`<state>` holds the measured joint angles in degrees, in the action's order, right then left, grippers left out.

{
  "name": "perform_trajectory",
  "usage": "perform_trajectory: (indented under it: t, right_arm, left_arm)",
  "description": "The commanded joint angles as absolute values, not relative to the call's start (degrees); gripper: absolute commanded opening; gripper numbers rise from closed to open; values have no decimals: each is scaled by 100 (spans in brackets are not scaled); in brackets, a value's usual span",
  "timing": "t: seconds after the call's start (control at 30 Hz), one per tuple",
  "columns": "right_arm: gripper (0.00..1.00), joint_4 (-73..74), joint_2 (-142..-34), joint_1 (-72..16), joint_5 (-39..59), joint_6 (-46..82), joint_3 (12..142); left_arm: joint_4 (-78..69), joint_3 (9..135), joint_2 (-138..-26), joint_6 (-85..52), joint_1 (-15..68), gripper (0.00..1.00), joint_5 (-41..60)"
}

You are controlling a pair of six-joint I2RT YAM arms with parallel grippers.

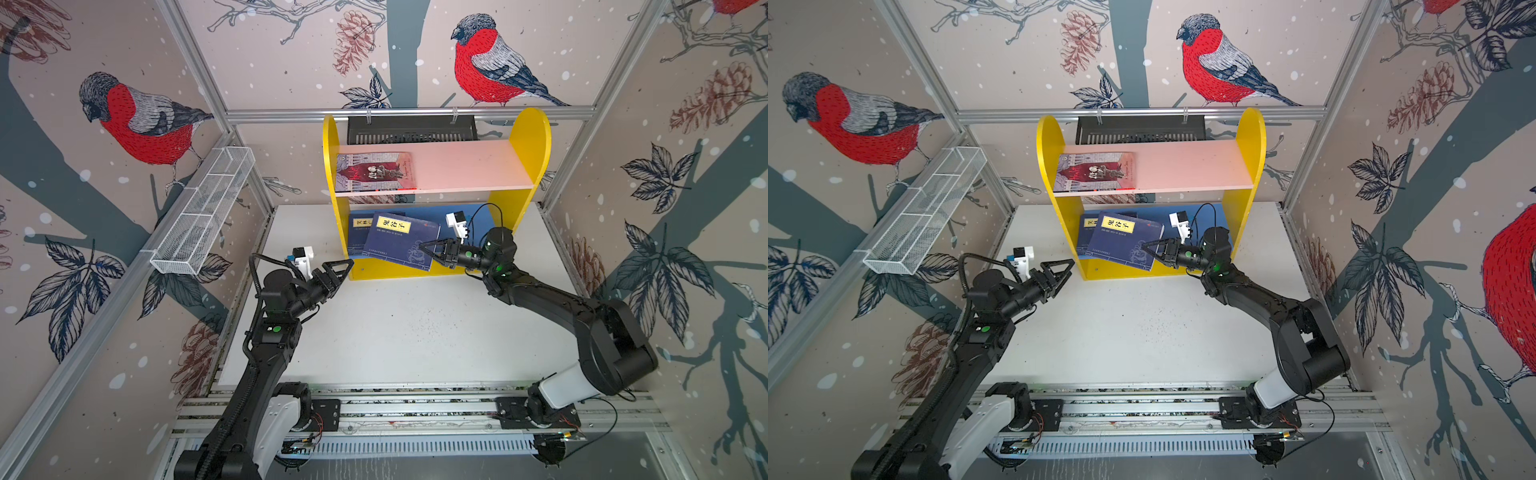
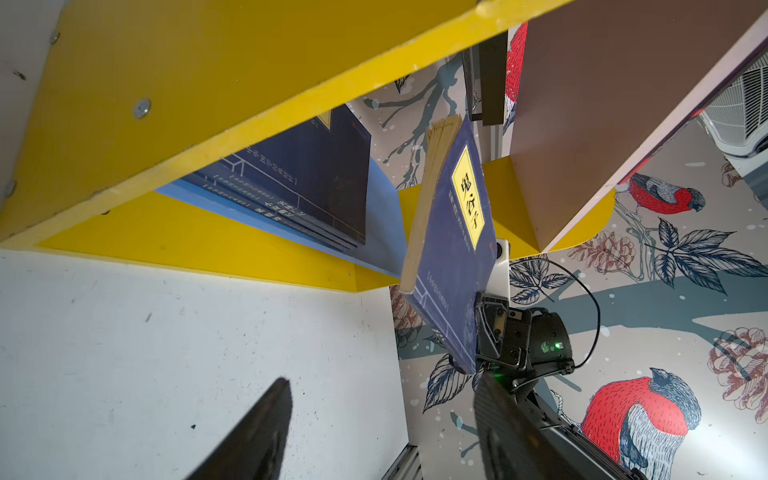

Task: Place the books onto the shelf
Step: 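Carry the book onto the blue shelf with the right gripper while the left gripper releases, then push the book flat onto the stack on the blue shelf with the right gripper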

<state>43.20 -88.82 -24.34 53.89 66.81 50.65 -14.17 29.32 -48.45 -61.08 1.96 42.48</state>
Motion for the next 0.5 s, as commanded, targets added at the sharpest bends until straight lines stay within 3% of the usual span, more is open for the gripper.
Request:
perform_trajectory:
  t: [0.0,0.47]
  right_arm:
    - [2,4385,-9035,-2318,5734,6510,5180]
    - [2,5317,-10208,-2053,6191,7178,5846]
  left_arm:
    - [-1509,3010,-4856,-6010,178,70,4400]
    - [-1651,2956,-4868,-6064,179,70,4473]
